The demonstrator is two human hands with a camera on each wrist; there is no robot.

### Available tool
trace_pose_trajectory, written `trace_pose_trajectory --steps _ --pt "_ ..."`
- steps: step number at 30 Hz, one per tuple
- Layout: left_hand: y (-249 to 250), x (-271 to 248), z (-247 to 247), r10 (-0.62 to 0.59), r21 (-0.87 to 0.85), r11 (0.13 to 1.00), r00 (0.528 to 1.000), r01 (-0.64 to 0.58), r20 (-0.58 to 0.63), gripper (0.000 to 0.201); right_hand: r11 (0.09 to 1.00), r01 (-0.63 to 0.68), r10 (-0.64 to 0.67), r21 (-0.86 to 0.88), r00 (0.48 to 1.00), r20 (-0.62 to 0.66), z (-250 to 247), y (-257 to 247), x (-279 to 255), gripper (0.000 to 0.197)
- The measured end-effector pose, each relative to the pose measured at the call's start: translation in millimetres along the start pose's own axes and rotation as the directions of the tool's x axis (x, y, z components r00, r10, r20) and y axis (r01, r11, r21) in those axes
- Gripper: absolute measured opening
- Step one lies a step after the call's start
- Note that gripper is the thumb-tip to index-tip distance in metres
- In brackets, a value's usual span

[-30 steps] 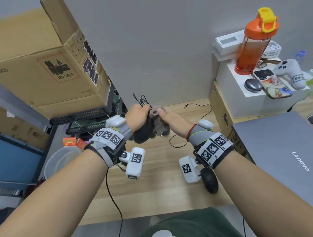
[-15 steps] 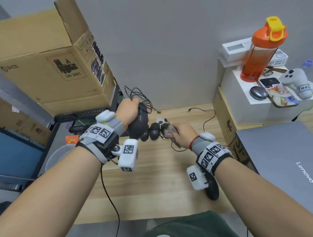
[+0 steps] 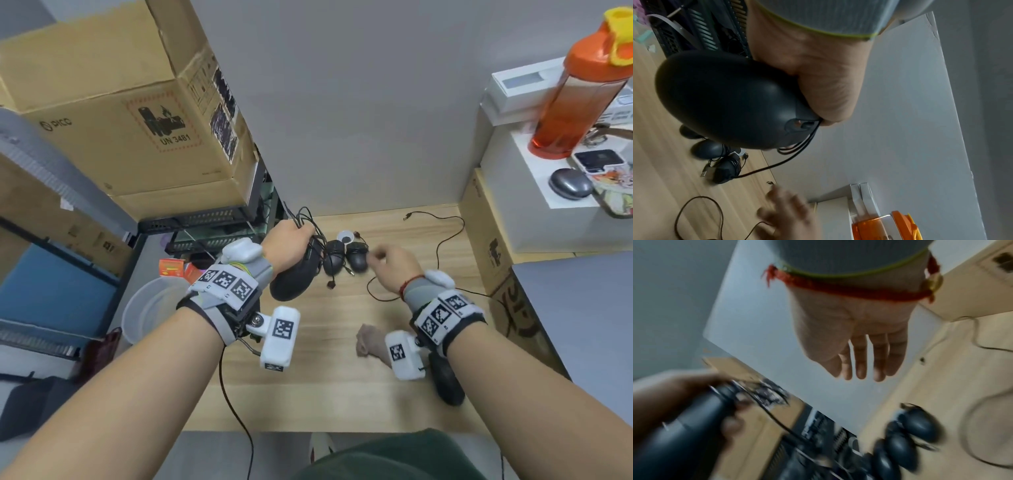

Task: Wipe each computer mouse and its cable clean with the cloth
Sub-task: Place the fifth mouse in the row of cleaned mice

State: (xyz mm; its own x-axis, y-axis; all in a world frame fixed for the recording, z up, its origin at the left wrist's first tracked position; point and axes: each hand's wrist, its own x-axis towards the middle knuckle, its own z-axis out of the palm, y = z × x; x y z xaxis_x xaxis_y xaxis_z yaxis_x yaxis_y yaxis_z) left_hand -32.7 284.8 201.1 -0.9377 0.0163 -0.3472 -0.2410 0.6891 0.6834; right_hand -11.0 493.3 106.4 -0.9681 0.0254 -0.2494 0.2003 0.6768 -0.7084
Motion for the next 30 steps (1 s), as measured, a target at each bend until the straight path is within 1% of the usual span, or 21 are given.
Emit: trace_pose_trajectory --steps 1,2,3,4,5,6,7,8,10,11,13,15,16,18,20,22,24,27,28,29,30 --pt "4 -5 -1 0.007 0.010 1.000 1.000 -0.007 0.001 0.057 0.992 0.072 -0.066 0.106 0.996 -0.058 -8 -16 2 0.018" --pt "6 -8 -1 0.010 0.008 1.000 1.000 -0.010 -0.002 0.054 0.969 0.132 -0.124 0.207 0.991 -0.051 -14 -31 2 0.026" --pt "9 -10 -1 0.013 0.011 1.000 1.000 -0.013 -0.004 0.049 0.930 0.173 -0.181 0.325 0.983 -0.004 -18 -46 -1 0.032" --pt "12 -11 0 0.020 0.014 1.000 1.000 -0.020 -0.006 0.045 0.892 0.190 -0.234 0.409 0.970 0.060 -20 -58 -5 0.034" --pt "15 -13 -1 0.030 0.014 0.999 1.000 -0.029 -0.008 0.044 0.866 0.210 -0.289 0.453 0.951 0.111 -19 -67 -8 0.031" --pt "18 -13 -1 0.025 0.010 1.000 1.000 -0.025 -0.007 0.047 0.857 0.236 -0.335 0.458 0.931 0.147 -19 -71 -10 0.027" --pt "20 -12 -1 0.027 -0.002 1.000 1.000 -0.027 -0.006 0.052 0.858 0.261 -0.360 0.443 0.920 0.156 -19 -72 -11 0.025" --pt "22 -12 -2 0.034 -0.004 0.999 0.999 -0.034 0.000 0.059 0.873 0.290 -0.365 0.392 0.921 0.132 -20 -71 -9 0.021" --pt "24 -13 -3 0.071 -0.002 0.997 0.997 -0.071 0.028 0.066 0.915 0.311 -0.330 0.257 0.943 0.036 -25 -63 -2 0.013" --pt "24 -14 -4 0.078 -0.015 0.997 0.995 -0.078 0.056 0.065 0.928 0.283 -0.292 0.242 0.956 0.005 -28 -56 4 0.014" --pt "23 -14 -7 0.101 -0.036 0.995 0.991 -0.098 0.092 0.056 0.947 0.202 -0.196 0.252 0.979 -0.047 -37 -47 12 0.012" --pt "22 -13 -10 0.128 -0.050 0.991 0.985 -0.123 0.114 0.042 0.964 0.140 -0.120 0.227 0.988 -0.101 -45 -31 21 0.010" --pt "21 -12 -11 0.132 -0.057 0.990 0.983 -0.126 0.128 0.038 0.972 0.104 -0.083 0.210 0.991 -0.108 -47 -22 28 0.009" --pt "22 -11 -12 0.141 -0.064 0.989 0.979 -0.133 0.147 0.036 0.982 0.035 -0.013 0.183 0.993 -0.120 -51 -6 36 0.005" --pt "25 -12 -13 0.148 -0.064 0.988 0.979 -0.140 0.144 0.035 0.989 -0.023 0.039 0.148 0.994 -0.102 -58 0 35 0.027" --pt "29 -12 -13 0.161 -0.068 0.986 0.978 -0.153 0.134 0.035 0.997 -0.071 0.073 0.035 0.995 -0.061 -66 -1 28 0.048" --pt "33 -13 -13 0.171 -0.075 0.984 0.977 -0.163 0.127 0.034 0.995 -0.073 0.071 -0.061 0.996 -0.045 -71 -4 23 0.061" --pt "39 -14 -13 0.174 -0.106 0.981 0.977 -0.161 0.122 0.032 0.992 0.003 -0.012 -0.123 0.997 -0.078 -72 -15 20 0.065" --pt "41 -15 -12 0.174 -0.109 0.981 0.977 -0.161 0.123 0.032 0.993 0.052 -0.062 -0.110 0.994 -0.088 -70 -20 19 0.065" --pt "42 -14 -11 0.174 -0.115 0.980 0.977 -0.160 0.123 0.031 0.989 0.129 -0.135 -0.077 0.987 -0.088 -69 -27 15 0.062" --pt "42 -14 -11 0.174 -0.118 0.980 0.977 -0.160 0.120 0.031 0.977 0.211 -0.211 -0.017 0.975 -0.064 -67 -34 12 0.056"
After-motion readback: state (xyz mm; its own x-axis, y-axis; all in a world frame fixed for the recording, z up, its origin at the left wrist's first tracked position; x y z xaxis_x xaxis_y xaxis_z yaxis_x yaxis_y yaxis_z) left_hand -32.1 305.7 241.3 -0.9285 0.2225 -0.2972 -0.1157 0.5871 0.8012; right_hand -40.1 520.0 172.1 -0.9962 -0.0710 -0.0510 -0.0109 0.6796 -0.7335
